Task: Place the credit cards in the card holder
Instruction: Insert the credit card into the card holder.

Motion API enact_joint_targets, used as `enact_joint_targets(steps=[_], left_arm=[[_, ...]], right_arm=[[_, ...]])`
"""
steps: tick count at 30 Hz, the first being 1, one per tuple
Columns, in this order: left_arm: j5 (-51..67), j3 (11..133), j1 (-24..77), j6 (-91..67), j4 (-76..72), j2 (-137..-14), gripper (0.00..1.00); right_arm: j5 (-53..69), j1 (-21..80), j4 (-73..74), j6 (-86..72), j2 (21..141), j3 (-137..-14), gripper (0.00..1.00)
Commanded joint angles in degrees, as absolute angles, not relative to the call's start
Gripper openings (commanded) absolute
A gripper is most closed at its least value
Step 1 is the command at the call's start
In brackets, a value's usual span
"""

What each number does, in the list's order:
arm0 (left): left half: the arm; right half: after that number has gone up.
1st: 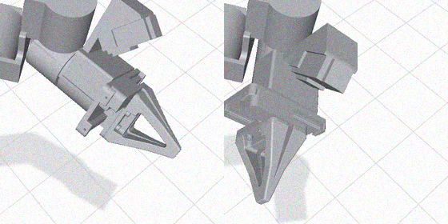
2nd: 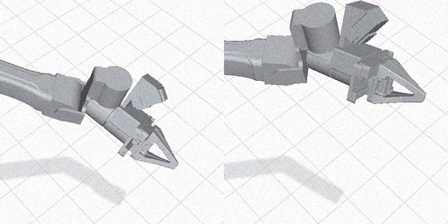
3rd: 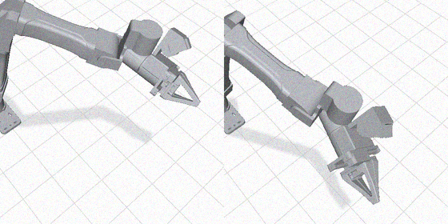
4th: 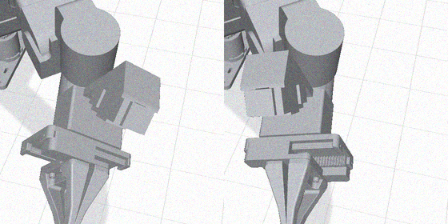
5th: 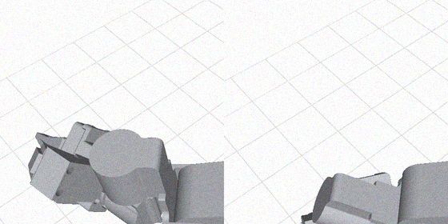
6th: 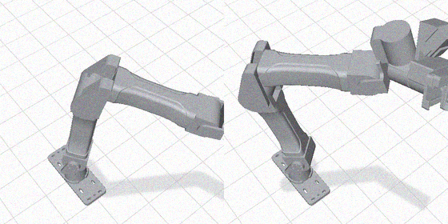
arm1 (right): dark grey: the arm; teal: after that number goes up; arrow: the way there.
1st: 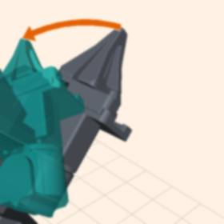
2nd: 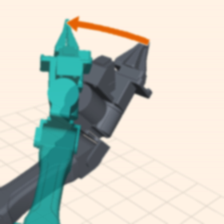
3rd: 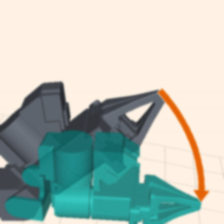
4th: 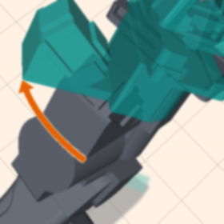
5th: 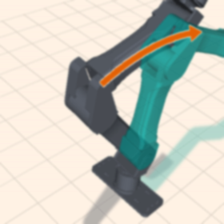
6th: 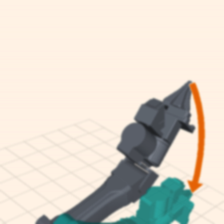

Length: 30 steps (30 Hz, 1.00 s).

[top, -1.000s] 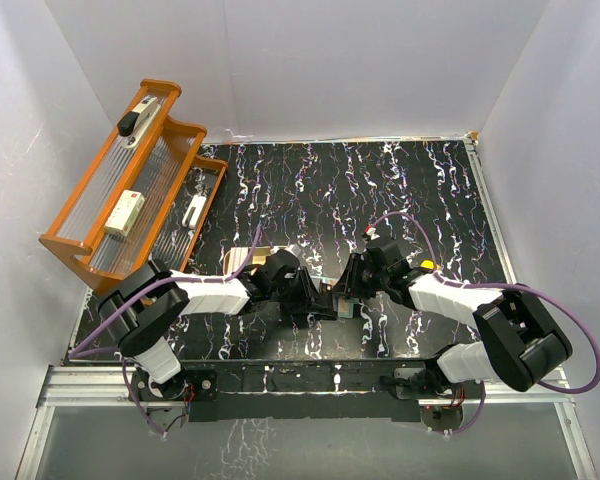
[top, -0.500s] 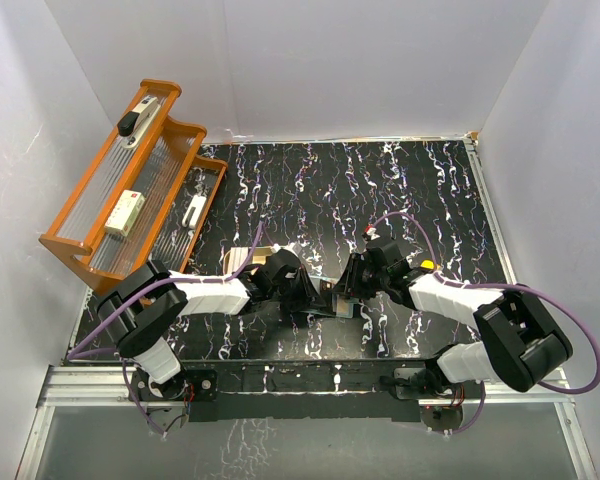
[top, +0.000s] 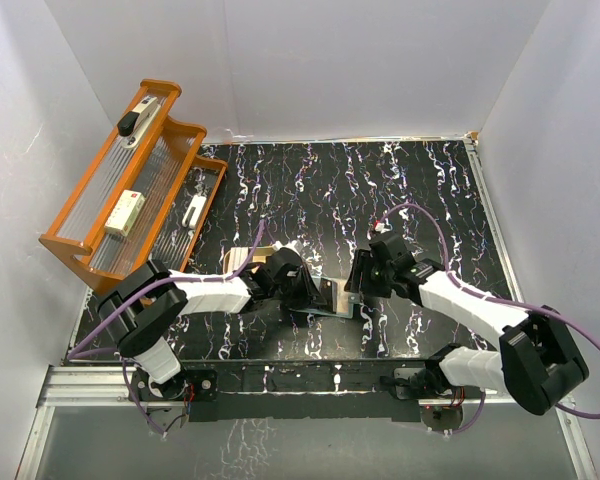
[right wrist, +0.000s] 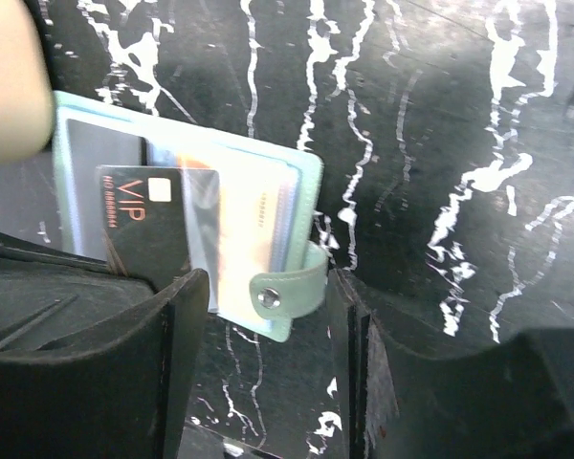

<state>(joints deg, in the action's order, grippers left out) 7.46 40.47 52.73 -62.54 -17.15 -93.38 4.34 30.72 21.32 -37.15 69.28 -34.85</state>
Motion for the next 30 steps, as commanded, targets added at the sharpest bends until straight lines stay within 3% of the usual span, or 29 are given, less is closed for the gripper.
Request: enact_joint_targets(steps=[1,10,20,30], left_arm=[[5.7,42.0,52.9,-61.3,-14.9,-94.6,0.0],[7.0,42.9,52.9,-62.5,-16.0,-96.6,0.0],[6.6,43.4,52.9,-62.7,-17.7,-98.3,0.0],[6.4,44.5,52.9,-63.9,-18.8,-99.7,0.0]], right_arm=[[-0.8,30.8,25.7,-35.6,67.5,-36.5,0.52],[2.5,31.0,21.6,-34.5,71.5,-35.9,0.51],[4.5,31.2,17.5,-34.7,73.5,-33.4,0.33],[5.2,31.2,16.2,-34.7,74.1,-32.5,0.24]])
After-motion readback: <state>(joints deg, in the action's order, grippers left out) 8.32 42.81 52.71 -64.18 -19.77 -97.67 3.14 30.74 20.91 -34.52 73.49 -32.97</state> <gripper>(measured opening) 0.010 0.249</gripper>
